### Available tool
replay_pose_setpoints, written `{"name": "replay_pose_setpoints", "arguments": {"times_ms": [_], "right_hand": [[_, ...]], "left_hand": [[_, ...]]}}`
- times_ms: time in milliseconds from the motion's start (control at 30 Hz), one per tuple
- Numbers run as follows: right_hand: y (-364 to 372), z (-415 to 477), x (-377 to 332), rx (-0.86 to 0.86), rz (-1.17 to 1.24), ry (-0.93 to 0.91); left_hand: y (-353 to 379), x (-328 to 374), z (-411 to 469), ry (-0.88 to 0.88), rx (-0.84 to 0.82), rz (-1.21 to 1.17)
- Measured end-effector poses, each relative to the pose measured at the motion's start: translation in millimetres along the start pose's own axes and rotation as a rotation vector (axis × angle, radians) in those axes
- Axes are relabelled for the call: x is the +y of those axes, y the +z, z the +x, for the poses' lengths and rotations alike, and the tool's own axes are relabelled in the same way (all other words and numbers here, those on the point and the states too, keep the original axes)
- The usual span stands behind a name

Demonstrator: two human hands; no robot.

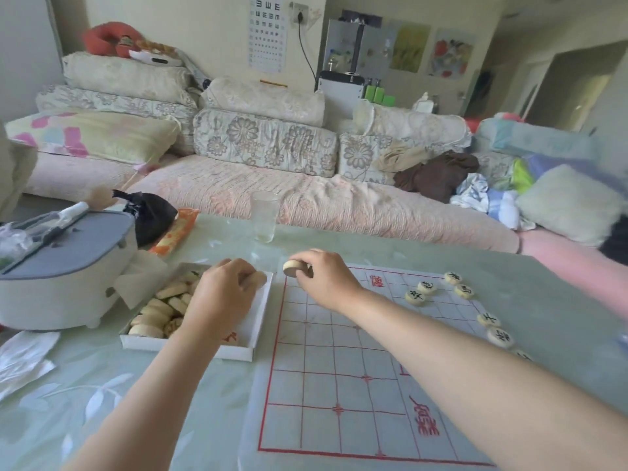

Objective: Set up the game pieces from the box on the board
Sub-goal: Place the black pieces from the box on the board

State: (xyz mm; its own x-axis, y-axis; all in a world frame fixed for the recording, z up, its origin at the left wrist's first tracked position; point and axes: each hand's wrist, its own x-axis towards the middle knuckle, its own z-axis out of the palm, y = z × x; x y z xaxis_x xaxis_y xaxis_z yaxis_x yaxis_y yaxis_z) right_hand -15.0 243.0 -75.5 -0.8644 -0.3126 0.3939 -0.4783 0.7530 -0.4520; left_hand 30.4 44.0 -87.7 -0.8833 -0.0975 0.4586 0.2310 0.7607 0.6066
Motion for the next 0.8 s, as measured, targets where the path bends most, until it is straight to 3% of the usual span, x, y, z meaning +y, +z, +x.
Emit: {"name": "replay_pose_setpoints", "arguments": {"times_ms": [433, 800], "right_hand": [[-123, -150, 102, 0.123, -0.039, 0.286], [-189, -181, 208, 0.265, -0.194, 0.548]], "left_hand": [[86, 131, -60, 0.204, -0.357, -0.093], [155, 177, -38, 0.201, -0.382, -0.018]]}}
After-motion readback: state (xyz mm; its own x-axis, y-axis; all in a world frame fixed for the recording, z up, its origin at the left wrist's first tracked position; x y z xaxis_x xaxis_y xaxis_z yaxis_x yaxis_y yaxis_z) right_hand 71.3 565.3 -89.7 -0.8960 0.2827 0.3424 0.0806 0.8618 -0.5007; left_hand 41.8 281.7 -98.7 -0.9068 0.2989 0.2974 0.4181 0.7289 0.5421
